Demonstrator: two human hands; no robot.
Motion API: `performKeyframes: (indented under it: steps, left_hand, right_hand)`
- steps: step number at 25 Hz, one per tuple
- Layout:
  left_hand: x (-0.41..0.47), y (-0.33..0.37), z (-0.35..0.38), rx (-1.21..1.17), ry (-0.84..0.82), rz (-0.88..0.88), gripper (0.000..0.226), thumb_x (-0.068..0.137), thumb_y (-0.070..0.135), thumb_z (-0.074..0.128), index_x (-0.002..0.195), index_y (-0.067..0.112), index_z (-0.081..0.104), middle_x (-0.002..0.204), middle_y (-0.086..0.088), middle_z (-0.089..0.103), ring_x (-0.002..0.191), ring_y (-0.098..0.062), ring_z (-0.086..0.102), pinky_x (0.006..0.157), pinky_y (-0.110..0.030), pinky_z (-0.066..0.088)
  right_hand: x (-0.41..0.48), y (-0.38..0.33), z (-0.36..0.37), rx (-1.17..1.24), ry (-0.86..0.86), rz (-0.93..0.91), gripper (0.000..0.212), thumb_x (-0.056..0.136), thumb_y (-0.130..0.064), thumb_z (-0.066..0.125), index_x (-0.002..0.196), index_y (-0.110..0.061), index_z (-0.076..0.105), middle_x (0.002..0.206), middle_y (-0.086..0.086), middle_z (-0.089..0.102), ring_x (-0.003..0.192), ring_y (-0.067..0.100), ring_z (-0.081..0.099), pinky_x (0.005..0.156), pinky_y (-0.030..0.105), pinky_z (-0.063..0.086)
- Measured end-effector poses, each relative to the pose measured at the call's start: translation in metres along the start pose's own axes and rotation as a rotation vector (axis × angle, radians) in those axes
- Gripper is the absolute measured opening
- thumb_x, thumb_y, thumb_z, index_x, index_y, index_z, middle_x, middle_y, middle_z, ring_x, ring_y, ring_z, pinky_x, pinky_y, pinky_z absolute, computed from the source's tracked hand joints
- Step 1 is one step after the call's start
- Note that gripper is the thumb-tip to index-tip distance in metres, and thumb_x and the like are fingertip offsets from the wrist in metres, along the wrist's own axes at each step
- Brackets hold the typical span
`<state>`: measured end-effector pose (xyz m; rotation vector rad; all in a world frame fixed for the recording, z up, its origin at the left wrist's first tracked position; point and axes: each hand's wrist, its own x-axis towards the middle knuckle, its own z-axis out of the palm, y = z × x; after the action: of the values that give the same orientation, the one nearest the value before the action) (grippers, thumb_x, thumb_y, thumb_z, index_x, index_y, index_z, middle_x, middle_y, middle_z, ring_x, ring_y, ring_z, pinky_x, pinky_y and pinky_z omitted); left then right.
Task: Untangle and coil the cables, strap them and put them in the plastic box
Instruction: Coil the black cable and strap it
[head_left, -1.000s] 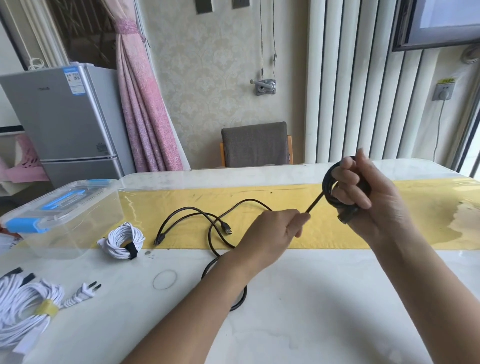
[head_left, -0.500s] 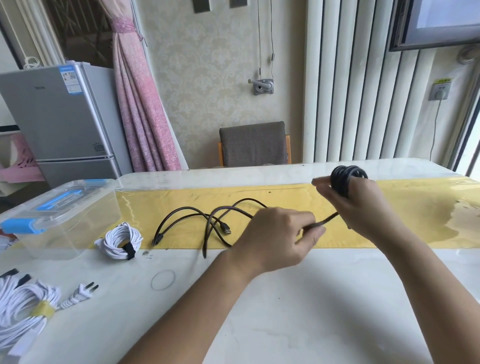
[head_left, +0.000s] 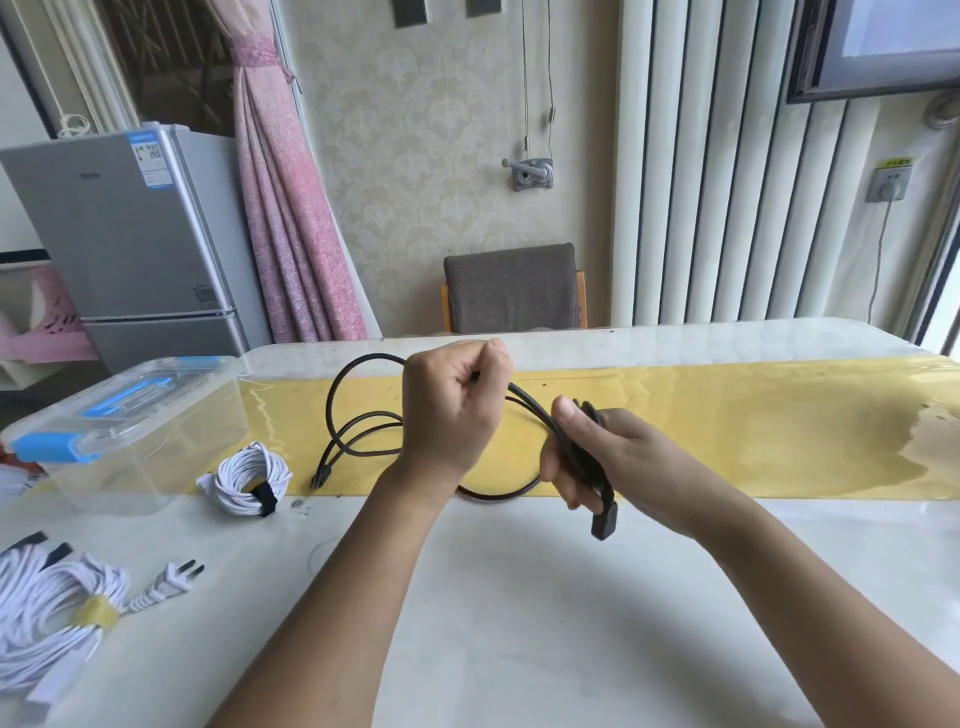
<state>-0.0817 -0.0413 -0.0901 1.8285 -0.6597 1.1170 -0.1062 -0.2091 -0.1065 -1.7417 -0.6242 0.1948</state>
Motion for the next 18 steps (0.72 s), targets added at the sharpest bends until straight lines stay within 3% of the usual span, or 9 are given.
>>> performKeyframes:
  steps: [4, 7, 10, 13, 16, 18]
  left_hand:
    - [0.0, -0.014, -0.003, 0.15, 0.034, -0.019, 0.047, 0.092, 0.025, 0.041, 0.052, 0.031, 0.018, 0.043, 0.012, 0.015, 0.042, -0.012, 0.022, 0.044, -0.019, 0.013]
    - [-0.003, -0.029, -0.002, 0.216, 0.022, -0.036, 0.047, 0.093, 0.028, 0.037, 0.051, 0.032, 0.016, 0.04, 0.013, 0.014, 0.04, -0.014, 0.027, 0.041, -0.017, 0.015]
    - [-0.004, -0.046, -0.007, 0.295, 0.041, -0.097, 0.049, 0.094, 0.03, 0.036, 0.049, 0.029, 0.016, 0.04, 0.012, 0.014, 0.039, -0.014, 0.031, 0.04, -0.018, 0.018]
    - [-0.006, -0.06, -0.014, 0.37, 0.043, -0.24, 0.054, 0.096, 0.03, 0.039, 0.048, 0.024, 0.016, 0.039, 0.008, 0.015, 0.036, -0.014, 0.022, 0.042, -0.023, 0.014]
    - [-0.013, -0.061, -0.006, 0.391, -0.103, -0.274, 0.059, 0.1, 0.032, 0.042, 0.046, 0.021, 0.02, 0.039, 0.008, 0.019, 0.038, -0.011, 0.022, 0.043, -0.03, 0.015]
    - [-0.02, -0.055, 0.01, 0.397, -0.29, -0.275, 0.059, 0.1, 0.038, 0.038, 0.045, 0.019, 0.028, 0.04, 0.004, 0.029, 0.04, -0.017, 0.033, 0.044, -0.032, 0.023]
  right_hand:
    - [-0.002, 0.001, 0.013, 0.138, -0.44, 0.02, 0.036, 0.088, -0.042, 0.057, 0.063, -0.018, 0.067, 0.048, -0.002, 0.051, 0.039, 0.01, 0.039, 0.052, 0.018, 0.039]
    - [-0.002, 0.001, 0.012, 0.336, -0.637, -0.004, 0.029, 0.087, -0.037, 0.064, 0.067, -0.015, 0.068, 0.048, -0.006, 0.051, 0.037, 0.004, 0.039, 0.054, 0.019, 0.042]
    - [0.0, 0.004, 0.008, 0.543, -0.528, -0.047, 0.028, 0.083, -0.035, 0.069, 0.068, -0.012, 0.066, 0.05, -0.005, 0.051, 0.035, 0.001, 0.038, 0.051, 0.017, 0.043]
    - [0.003, 0.009, 0.008, 0.729, -0.416, -0.065, 0.028, 0.082, -0.038, 0.07, 0.067, -0.015, 0.065, 0.052, -0.008, 0.05, 0.033, -0.001, 0.037, 0.048, 0.016, 0.043]
    - [0.008, 0.011, 0.005, 1.006, -0.535, -0.139, 0.026, 0.093, -0.03, 0.057, 0.078, -0.01, 0.066, 0.062, -0.004, 0.058, 0.037, 0.003, 0.037, 0.056, 0.017, 0.049]
    - [0.008, 0.005, 0.001, 1.135, -0.444, -0.2, 0.024, 0.092, -0.024, 0.057, 0.084, -0.005, 0.068, 0.068, 0.001, 0.062, 0.041, 0.006, 0.041, 0.063, 0.02, 0.053]
